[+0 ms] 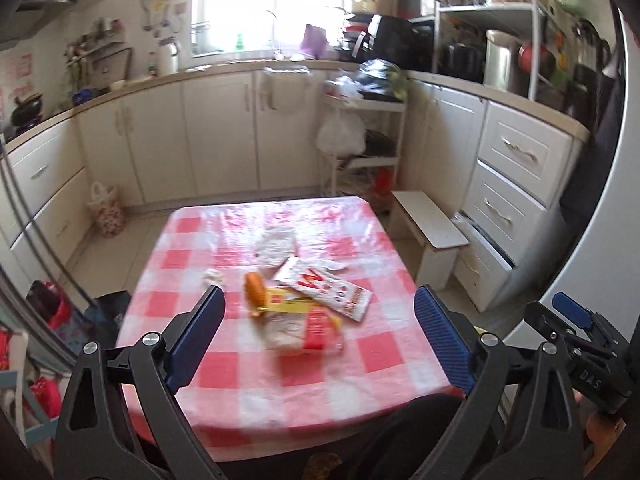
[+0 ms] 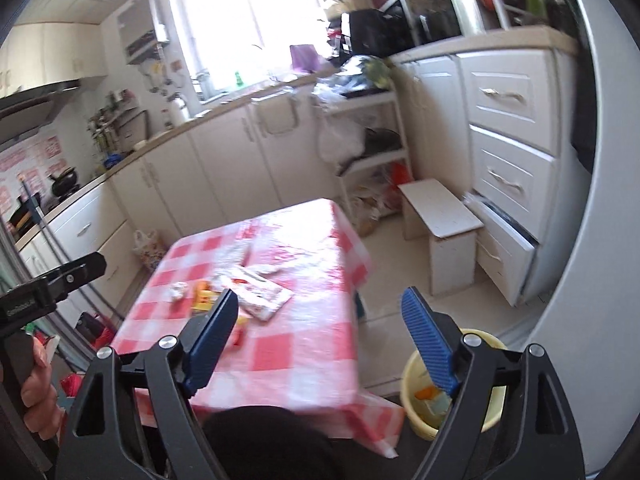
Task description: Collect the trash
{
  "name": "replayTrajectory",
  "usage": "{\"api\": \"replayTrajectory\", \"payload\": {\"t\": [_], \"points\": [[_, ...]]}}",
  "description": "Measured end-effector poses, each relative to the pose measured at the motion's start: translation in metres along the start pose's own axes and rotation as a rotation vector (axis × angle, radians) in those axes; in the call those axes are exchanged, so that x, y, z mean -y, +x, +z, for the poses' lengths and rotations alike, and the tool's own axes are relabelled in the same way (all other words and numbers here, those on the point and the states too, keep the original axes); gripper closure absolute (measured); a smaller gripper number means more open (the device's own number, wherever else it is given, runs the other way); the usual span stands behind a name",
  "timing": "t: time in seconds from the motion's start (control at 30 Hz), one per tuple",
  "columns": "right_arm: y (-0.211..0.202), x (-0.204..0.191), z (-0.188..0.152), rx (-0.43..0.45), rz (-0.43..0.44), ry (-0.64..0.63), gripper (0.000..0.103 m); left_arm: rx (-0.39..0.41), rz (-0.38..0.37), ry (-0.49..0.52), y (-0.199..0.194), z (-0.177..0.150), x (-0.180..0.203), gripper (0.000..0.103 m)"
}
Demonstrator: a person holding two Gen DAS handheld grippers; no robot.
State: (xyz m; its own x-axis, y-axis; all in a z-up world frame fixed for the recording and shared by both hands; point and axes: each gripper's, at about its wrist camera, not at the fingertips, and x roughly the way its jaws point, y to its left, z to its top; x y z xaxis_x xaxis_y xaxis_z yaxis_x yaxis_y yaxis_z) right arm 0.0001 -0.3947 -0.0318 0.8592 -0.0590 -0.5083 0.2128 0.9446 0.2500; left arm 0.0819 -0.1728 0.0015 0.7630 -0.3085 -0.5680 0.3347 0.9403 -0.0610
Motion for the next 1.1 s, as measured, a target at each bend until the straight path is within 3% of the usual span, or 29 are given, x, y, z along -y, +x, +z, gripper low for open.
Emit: {"api": "replayTrajectory", "payload": {"t": [0.17,0.4,0.67,1.1], "points": [[-0.011,-0.044,0.005,0.024,0.047,-0.080,0.022,0.050,0.001,-0.050,-0.034,-0.003,-0.037,0.009],[-0.023,-0.087,0.009,0.051,0.064,-0.164,0.019,0.085,-0.017,-0.103,-0.058,-0.010,-0.060,0.009],[-0.027,-0.111,0.006,0.060,0.082,-0.217,0.019,0.110,-0.027,-0.145,-0.074,-0.012,-0.082,0.008],[-0.034,-0.126,0.000,0.066,0.100,-0.243,0.019,0.111,-0.034,-0.158,-0.078,-0.012,-0.087,0.008]]}}
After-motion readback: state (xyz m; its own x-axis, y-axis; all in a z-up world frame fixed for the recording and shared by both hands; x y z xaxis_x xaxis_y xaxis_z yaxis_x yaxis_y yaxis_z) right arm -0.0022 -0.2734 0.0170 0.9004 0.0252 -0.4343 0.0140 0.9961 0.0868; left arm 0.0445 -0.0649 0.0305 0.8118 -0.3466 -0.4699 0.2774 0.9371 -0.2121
